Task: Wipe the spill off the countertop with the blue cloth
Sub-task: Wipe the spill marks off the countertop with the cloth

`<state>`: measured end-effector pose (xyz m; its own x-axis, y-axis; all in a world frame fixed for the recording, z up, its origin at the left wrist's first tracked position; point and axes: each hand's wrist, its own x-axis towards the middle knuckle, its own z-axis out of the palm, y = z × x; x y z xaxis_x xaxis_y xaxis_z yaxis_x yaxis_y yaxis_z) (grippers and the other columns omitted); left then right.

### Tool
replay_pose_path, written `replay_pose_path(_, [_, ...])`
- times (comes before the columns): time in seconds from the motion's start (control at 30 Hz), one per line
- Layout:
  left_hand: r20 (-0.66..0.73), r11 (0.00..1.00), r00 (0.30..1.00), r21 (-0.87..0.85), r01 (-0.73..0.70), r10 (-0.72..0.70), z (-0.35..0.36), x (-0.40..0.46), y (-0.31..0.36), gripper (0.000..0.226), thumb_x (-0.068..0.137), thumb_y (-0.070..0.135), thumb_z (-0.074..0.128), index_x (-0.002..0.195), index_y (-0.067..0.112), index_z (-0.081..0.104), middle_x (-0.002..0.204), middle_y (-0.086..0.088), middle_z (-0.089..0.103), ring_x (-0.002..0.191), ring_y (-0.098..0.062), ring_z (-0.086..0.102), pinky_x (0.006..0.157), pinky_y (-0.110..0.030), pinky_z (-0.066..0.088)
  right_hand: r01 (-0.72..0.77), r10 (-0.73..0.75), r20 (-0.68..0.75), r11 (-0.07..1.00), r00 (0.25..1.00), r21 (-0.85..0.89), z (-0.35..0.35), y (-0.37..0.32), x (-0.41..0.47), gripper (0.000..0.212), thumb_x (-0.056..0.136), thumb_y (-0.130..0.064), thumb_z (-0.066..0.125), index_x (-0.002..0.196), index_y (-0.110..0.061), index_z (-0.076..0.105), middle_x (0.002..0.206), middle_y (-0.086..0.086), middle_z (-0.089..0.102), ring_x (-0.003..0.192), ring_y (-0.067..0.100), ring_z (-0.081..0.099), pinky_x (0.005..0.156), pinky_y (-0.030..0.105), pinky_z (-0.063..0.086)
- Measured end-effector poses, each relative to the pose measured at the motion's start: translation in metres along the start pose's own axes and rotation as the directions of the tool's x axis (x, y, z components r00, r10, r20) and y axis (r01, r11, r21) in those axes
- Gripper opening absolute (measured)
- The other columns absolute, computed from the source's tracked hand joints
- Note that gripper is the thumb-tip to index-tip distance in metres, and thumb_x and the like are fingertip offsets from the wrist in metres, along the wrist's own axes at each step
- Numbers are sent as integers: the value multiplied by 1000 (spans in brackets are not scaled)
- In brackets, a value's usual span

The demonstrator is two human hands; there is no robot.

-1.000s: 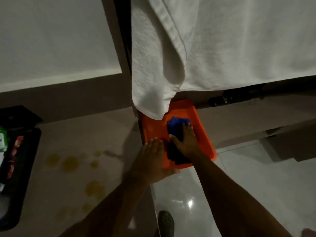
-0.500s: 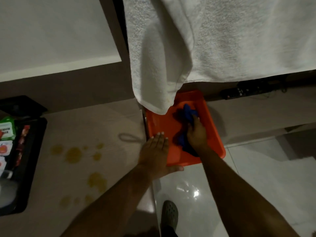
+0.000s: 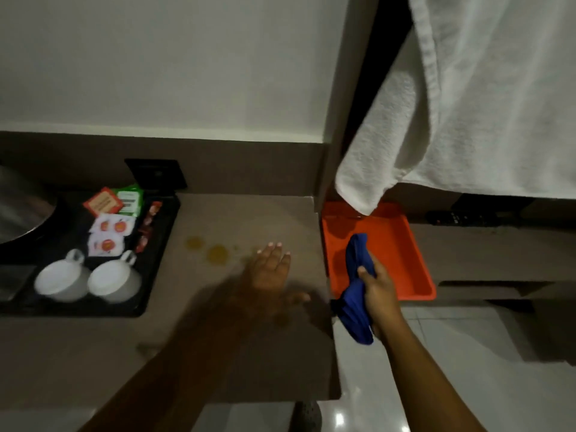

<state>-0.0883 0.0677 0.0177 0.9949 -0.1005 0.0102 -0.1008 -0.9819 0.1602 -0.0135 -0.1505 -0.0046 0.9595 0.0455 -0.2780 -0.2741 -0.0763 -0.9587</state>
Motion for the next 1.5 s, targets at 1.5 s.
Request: replay_pose_path(1.5, [-81, 517, 512, -74, 853, -855, 60, -251, -238, 105, 74, 85, 16, 153, 16, 18, 164, -16, 14, 149, -39, 10, 115, -64, 9, 546, -157, 530, 84, 833, -833, 264, 83, -130, 59, 99, -38, 22, 152, -14, 12, 162, 10, 5, 150, 29, 1, 120, 45, -1])
